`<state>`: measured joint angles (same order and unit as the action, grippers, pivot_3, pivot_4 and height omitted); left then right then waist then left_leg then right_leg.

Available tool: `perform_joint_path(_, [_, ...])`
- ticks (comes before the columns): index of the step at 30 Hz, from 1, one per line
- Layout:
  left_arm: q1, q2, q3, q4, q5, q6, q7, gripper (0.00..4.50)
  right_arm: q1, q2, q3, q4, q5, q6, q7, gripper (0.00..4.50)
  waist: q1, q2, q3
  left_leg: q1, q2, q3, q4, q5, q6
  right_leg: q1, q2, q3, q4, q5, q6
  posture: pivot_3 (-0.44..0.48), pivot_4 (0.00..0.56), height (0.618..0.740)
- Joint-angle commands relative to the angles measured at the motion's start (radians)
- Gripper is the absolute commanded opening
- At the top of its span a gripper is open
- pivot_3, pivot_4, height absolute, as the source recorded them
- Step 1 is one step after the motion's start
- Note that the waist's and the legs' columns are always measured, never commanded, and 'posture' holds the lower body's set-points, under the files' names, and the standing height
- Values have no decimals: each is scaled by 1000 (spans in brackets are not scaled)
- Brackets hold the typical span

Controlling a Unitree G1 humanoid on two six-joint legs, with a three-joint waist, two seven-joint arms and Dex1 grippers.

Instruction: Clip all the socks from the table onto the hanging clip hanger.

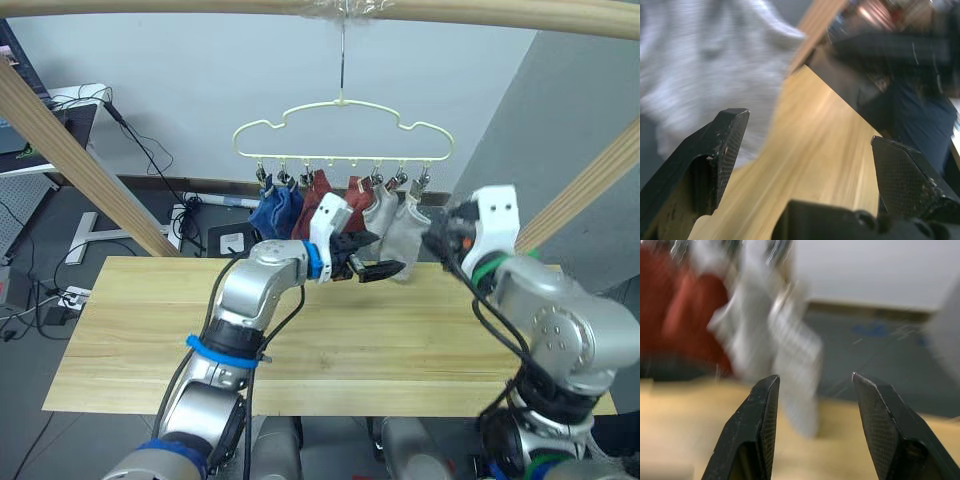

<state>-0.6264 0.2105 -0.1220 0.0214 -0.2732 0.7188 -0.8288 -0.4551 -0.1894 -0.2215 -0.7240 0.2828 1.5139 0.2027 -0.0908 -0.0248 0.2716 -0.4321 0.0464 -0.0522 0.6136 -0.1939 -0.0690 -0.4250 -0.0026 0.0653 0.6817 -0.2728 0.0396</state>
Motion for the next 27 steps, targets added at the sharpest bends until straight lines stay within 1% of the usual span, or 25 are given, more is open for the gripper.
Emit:
perform_joint_path(1, [106,14,69,-122,-20,-4,92,4480,124,-37,15,-22,45,-157,85,2380,-1,0,-1,0,0,0,0,0,0,0,0,0,0,0,0,-128,210,740])
perform_joint_path(5, [290,19,124,-250,-10,-64,185,4480,326,-67,66,42,32,-378,148,2380,0,1,-5,1,0,0,0,0,0,1,0,0,0,0,0,-100,192,740])
perform_joint_path(7, [398,30,148,-298,22,-131,236,4480,435,-85,98,85,10,-536,188,2380,3,1,-7,2,0,0,1,0,0,2,0,0,0,0,0,-86,185,740])
perform_joint_path(10, [498,46,184,-329,11,-153,265,4480,526,-87,113,135,-9,-679,197,2380,7,0,-14,2,0,0,2,0,0,3,-1,0,0,0,1,-67,180,740])
perform_joint_path(11, [539,53,202,-333,8,-168,271,4480,550,-87,123,155,-19,-721,195,2380,6,0,-16,3,0,0,2,0,0,4,-1,0,0,-2,3,-61,179,740])
perform_joint_path(13, [607,58,226,-345,5,-193,286,4480,577,-84,133,183,-29,-779,190,2380,5,-1,-25,3,0,0,4,0,0,5,0,1,0,-2,4,-57,173,740])
perform_joint_path(15, [674,36,248,-368,-3,-229,317,4480,587,-81,137,200,-31,-814,188,2380,4,0,-33,5,0,0,7,0,0,7,0,1,0,-2,4,-50,169,740])
perform_joint_path(19, [778,20,242,-395,7,-291,348,4480,604,-99,156,226,-43,-883,198,2380,8,-2,-41,10,-1,1,13,0,0,14,0,4,-1,-2,2,-26,159,740])
perform_joint_path(21, [810,15,241,-399,6,-312,358,4480,607,-109,167,241,-49,-905,199,2380,10,-5,-48,12,-1,2,14,0,-1,17,0,6,-2,-4,-3,-21,158,740])
perform_joint_path(24, [841,4,229,-417,-1,-329,376,4480,599,-124,178,267,-53,-930,200,2380,18,-9,-54,15,-1,3,14,0,-1,20,0,6,-2,-5,-4,26,146,740])
perform_joint_path(27, [879,-14,208,-446,3,-346,397,4480,598,-136,185,293,-71,-973,197,2380,34,-10,-68,15,-1,4,14,0,-1,20,0,7,-2,-5,-4,59,132,740])
